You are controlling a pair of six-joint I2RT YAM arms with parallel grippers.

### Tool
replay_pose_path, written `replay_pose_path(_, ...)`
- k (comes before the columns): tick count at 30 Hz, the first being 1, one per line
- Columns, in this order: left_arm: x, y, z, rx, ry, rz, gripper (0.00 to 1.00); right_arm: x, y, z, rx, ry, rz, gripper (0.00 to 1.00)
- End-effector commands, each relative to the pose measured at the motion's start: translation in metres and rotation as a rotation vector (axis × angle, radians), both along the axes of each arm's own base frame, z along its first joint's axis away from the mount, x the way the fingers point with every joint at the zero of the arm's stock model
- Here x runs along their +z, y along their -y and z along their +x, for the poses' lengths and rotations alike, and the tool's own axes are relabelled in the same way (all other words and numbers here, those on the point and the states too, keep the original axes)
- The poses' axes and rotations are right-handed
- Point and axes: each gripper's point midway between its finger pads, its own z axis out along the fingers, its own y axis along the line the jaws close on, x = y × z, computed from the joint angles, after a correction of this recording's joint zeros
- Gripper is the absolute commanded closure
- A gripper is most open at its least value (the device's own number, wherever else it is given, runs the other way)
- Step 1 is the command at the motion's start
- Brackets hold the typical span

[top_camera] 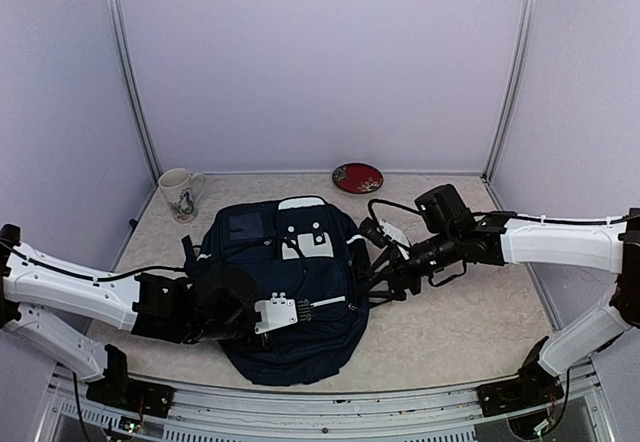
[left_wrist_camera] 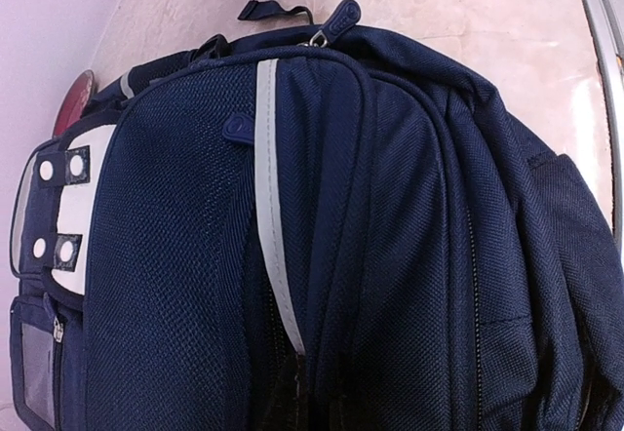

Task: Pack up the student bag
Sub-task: Zip the upper front pocket of the student bag, then pick up the student bag from the upper front pocket, then zip the upper front pocket of the student bag.

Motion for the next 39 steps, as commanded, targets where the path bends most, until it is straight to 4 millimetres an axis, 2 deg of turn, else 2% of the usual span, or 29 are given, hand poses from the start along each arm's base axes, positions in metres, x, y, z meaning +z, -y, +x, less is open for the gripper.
replay_pose_path(1, 0.015, -0.001, 0.000, 0.007, 0.027, -0.048, 1.00, -0.033, -0.008, -0.033, 0.127, -0.081, -0.081, 0.40)
replay_pose_path(7, 0.015, -0.001, 0.000, 0.008, 0.026, -0.046, 1.00, -0.055, -0.018, -0.025, 0.158, -0.034, -0.145, 0.49)
replay_pose_path(12, 0.013, -0.002, 0.001, 0.014, 0.027, -0.039, 1.00, -0.076, -0.026, -0.037, 0.198, -0.072, -0.180, 0.53)
replay_pose_path(13, 0.013, -0.002, 0.001, 0.013, 0.028, -0.039, 1.00, -0.080, -0.025, -0.035, 0.186, -0.066, -0.190, 0.57)
replay_pose_path(17, 0.014, -0.002, 0.001, 0.010, 0.029, -0.040, 1.00, -0.085, -0.023, -0.025, 0.137, -0.026, -0.202, 0.89)
replay_pose_path(19, 0.014, -0.003, 0.000, 0.004, 0.029, -0.038, 1.00, -0.081, -0.022, -0.018, 0.112, 0.020, -0.209, 0.98)
replay_pose_path(24, 0.015, -0.005, -0.008, -0.033, 0.031, -0.035, 1.00, -0.061, -0.019, 0.019, 0.012, 0.168, -0.226, 1.00)
replay_pose_path(29, 0.016, -0.005, -0.019, -0.088, 0.020, -0.038, 1.00, -0.068, -0.015, 0.062, -0.109, 0.266, -0.353, 1.00)
replay_pose_path(34, 0.019, -0.002, -0.025, -0.123, 0.030, -0.041, 1.00, -0.052, -0.022, 0.096, -0.188, 0.349, -0.371, 1.00)
replay_pose_path(39, 0.020, -0.002, -0.029, -0.140, 0.028, -0.048, 1.00, -0.047, -0.013, 0.139, -0.315, 0.410, -0.429, 1.00)
